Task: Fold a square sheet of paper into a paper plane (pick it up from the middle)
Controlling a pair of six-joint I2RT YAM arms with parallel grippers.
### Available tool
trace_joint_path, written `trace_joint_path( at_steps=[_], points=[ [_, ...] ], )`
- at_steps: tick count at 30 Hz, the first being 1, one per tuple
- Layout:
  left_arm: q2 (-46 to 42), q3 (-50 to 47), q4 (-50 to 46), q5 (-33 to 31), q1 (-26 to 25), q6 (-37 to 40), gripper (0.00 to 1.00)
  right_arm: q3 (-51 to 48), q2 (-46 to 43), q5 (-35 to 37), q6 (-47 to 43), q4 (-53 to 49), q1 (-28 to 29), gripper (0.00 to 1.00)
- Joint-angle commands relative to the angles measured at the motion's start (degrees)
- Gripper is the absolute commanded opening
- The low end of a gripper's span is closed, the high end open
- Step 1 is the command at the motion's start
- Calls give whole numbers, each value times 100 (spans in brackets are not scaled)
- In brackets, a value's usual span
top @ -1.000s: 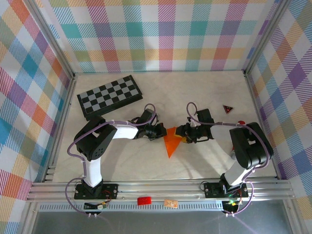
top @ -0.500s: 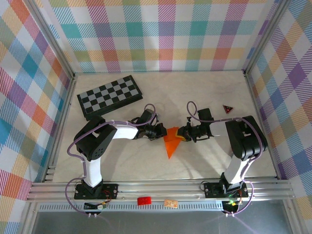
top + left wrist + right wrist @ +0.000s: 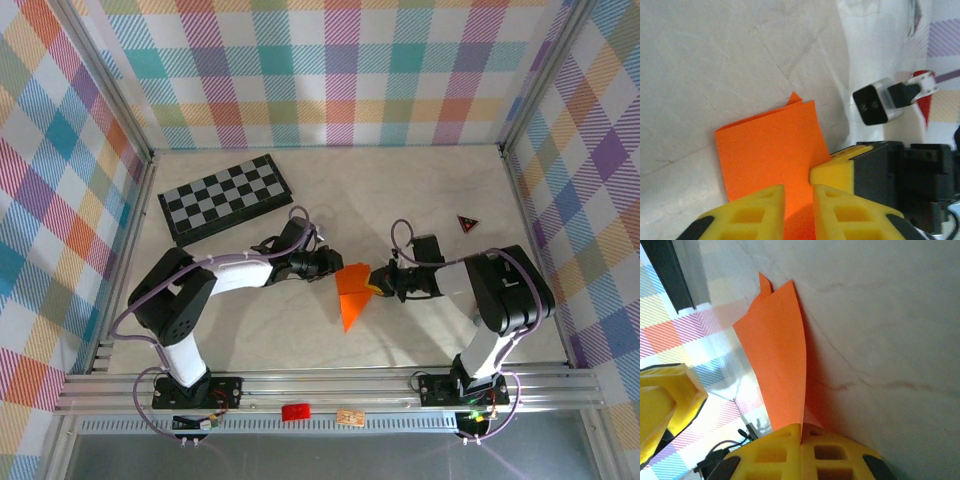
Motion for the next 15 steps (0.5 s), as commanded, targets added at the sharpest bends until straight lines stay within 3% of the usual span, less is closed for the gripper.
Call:
trace_joint_path(
  at_steps=[1,7,15],
  points=[
    [-144,-280,390,213,-98,-331,18,-316,-302,529,737,805,37,6],
    [-1,-373,559,302,-385,-448,12,-608,-688,1133,927,748,214,8],
    [411,-163,464,108,-456,-432,12,-662,-820,927,859,800,282,14]
  ],
)
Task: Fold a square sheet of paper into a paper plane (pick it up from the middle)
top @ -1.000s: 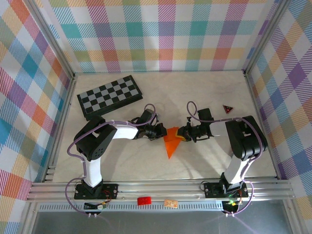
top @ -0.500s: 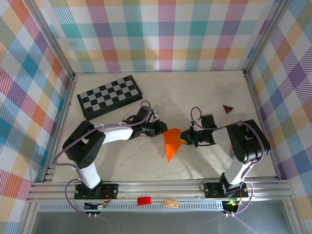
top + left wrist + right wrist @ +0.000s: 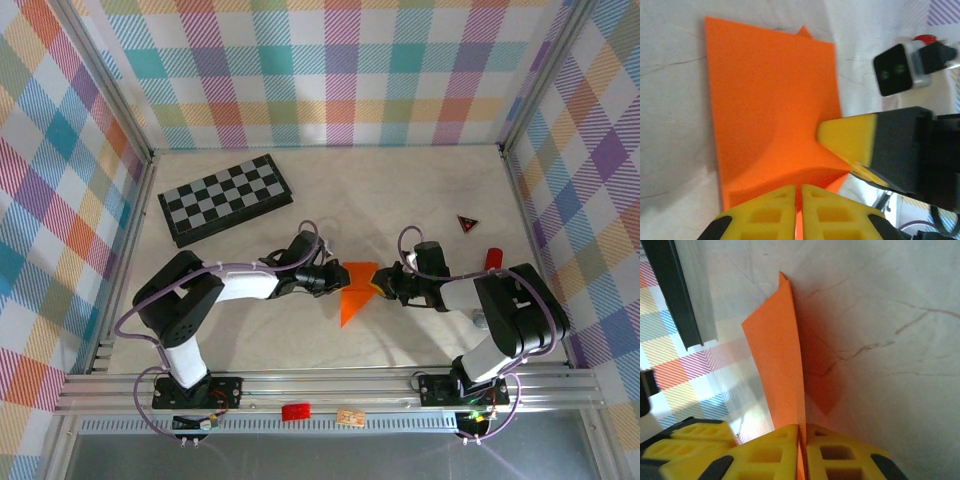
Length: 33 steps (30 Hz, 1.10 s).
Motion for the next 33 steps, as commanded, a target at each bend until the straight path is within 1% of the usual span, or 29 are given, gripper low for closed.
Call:
trace_joint_path(
  at_steps=[1,3,9,16,20,25,29,33],
  points=[
    [304,233,-171,-124,-7,34,11,-50,-66,-80,11,166,46,14],
    [438,372,-353,-154,-13,162,10,-34,-40,-177,-36,166,52,16],
    [813,642,-912,-249,-11,458,7,125,65,-518,-370,66,41,26],
    [856,525,-1173,-420,-12,687,6,647,384,-971,-989,-432,-14,32],
    [853,478,-1153,-449,-7,684,6,866,615,-1160,-1156,-511,-112,32],
    [849,475,-1108,-484,-9,675,6,1088,777,-1296,-1379,-807,-210,29],
    [838,485,-1077,-485,-6,680,6,1188,799,-1196,-1551,-1209,-265,28],
    [812,480,-1048,-476,-6,675,6,1220,848,-1314,-1625,-1297,-279,20]
  ],
)
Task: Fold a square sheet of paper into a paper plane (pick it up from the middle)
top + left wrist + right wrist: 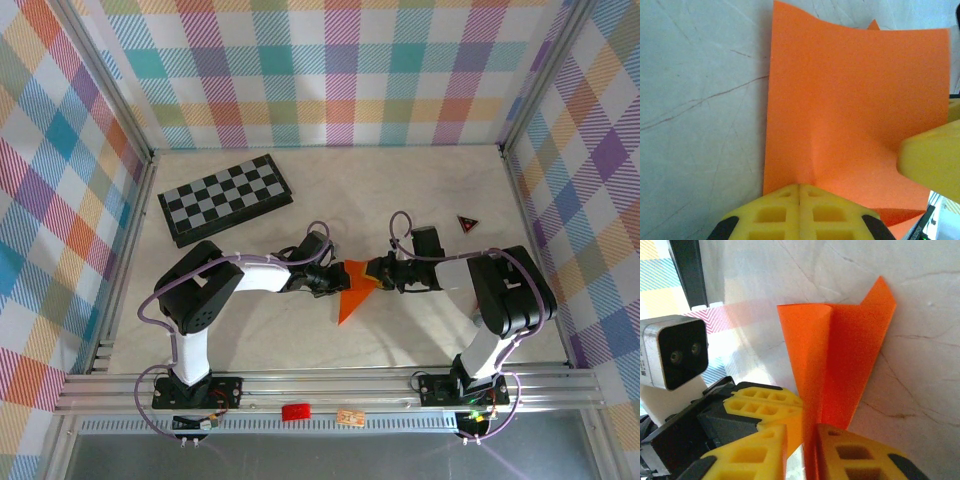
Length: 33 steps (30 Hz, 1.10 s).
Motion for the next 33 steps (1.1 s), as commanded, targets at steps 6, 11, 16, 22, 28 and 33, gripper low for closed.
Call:
trace_joint_path(
  at_steps=[6,11,16,22,28,33],
  points=[
    [20,-106,-410,-290,-7,75,7,182,122,-150,-320,-506,-39,13],
    [-207,-151,-373,-377,-8,88,9,199,36,-115,-323,-645,-39,8],
    [-883,-465,-217,-917,-12,171,18,72,-187,-43,82,-415,-39,4],
    [-1504,-841,-69,-1419,-148,441,28,-155,-431,250,611,-112,-39,4],
    [-1660,-446,-990,-2392,-1000,1592,34,-291,-467,384,997,124,-39,4],
    [-1285,96,-1783,-3292,-1751,2249,38,-345,-517,422,1061,146,-39,4]
  ],
)
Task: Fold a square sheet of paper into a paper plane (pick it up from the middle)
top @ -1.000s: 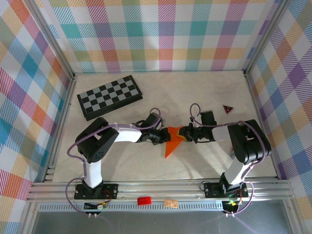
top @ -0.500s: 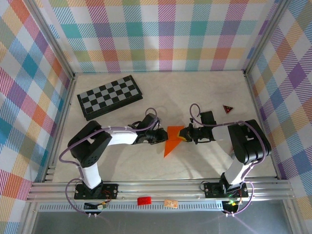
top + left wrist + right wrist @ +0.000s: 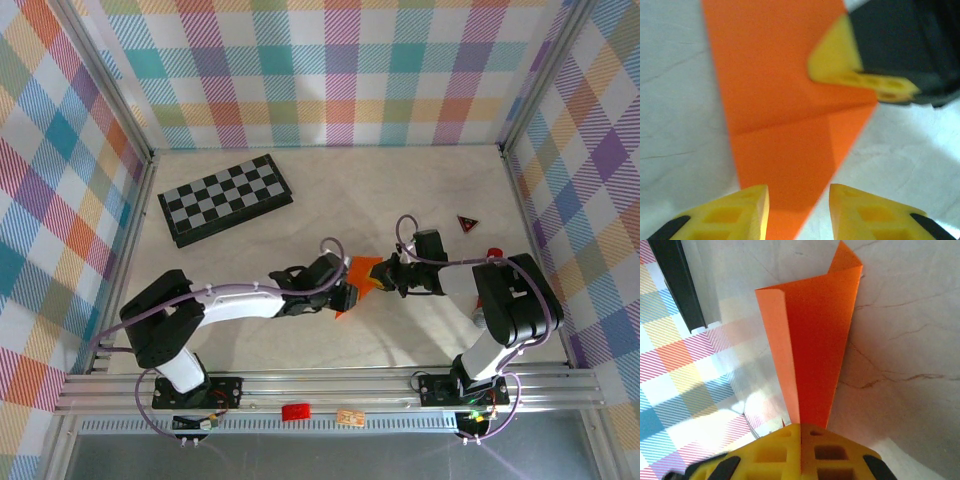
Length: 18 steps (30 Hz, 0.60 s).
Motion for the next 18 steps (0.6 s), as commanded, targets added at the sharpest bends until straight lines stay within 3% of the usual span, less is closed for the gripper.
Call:
trace_joint_path(
  at_steps=[1,10,18],
  points=[
    [281,432,-807,-947,-377,743,38,-68,-152,45,152,127,-37,4],
    [921,1136,-1718,-2123,-968,1374,40,-103,-217,53,158,106,-37,5],
    [1257,1416,-1958,-2571,-1187,1616,39,-103,-228,48,169,109,-37,4]
  ],
)
